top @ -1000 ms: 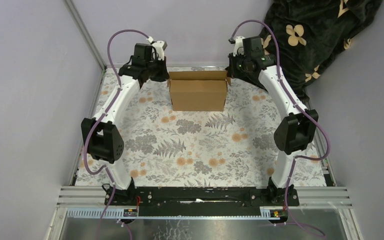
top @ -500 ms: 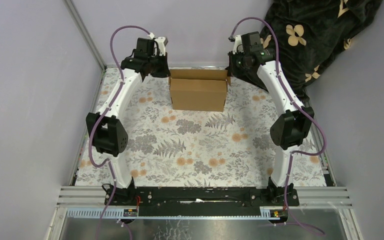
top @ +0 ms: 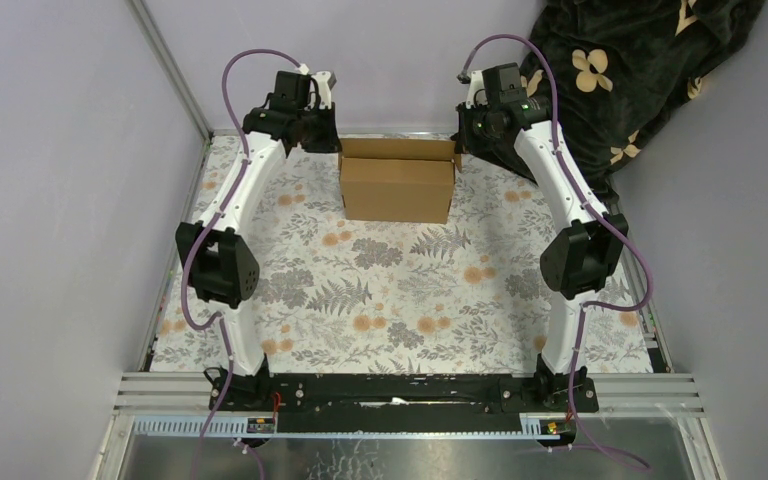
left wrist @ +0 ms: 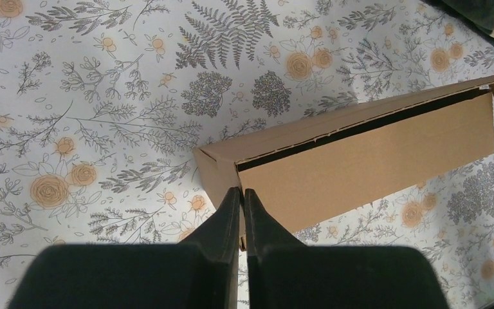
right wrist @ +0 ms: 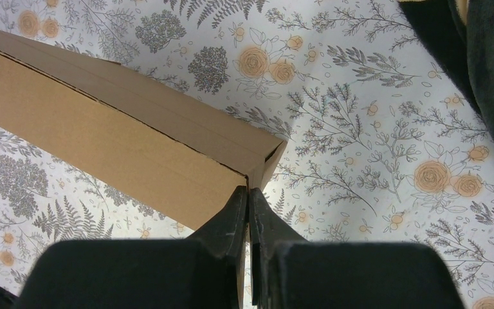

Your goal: Fold the paper box

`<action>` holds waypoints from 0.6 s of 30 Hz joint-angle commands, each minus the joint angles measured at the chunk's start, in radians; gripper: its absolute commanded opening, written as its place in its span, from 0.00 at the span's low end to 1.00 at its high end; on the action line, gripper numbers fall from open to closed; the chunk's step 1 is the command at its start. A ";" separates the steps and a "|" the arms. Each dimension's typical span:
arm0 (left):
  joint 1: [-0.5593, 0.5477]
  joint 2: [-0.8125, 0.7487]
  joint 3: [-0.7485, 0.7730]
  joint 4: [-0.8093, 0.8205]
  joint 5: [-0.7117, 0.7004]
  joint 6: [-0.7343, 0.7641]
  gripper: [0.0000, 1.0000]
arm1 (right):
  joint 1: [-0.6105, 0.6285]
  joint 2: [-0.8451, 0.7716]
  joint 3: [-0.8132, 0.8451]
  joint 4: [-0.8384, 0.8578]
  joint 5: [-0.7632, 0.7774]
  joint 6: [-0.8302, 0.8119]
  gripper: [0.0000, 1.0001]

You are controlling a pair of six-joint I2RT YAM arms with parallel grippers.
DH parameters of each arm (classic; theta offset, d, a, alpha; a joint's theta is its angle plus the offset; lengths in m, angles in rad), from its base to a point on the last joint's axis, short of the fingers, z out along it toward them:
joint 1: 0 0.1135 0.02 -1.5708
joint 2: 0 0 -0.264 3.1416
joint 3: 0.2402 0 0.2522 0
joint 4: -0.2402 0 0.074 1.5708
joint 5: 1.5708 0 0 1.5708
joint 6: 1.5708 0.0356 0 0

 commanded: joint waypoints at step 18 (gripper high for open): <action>-0.032 0.057 0.111 -0.041 0.137 -0.068 0.08 | 0.039 0.015 0.020 0.020 -0.121 0.028 0.01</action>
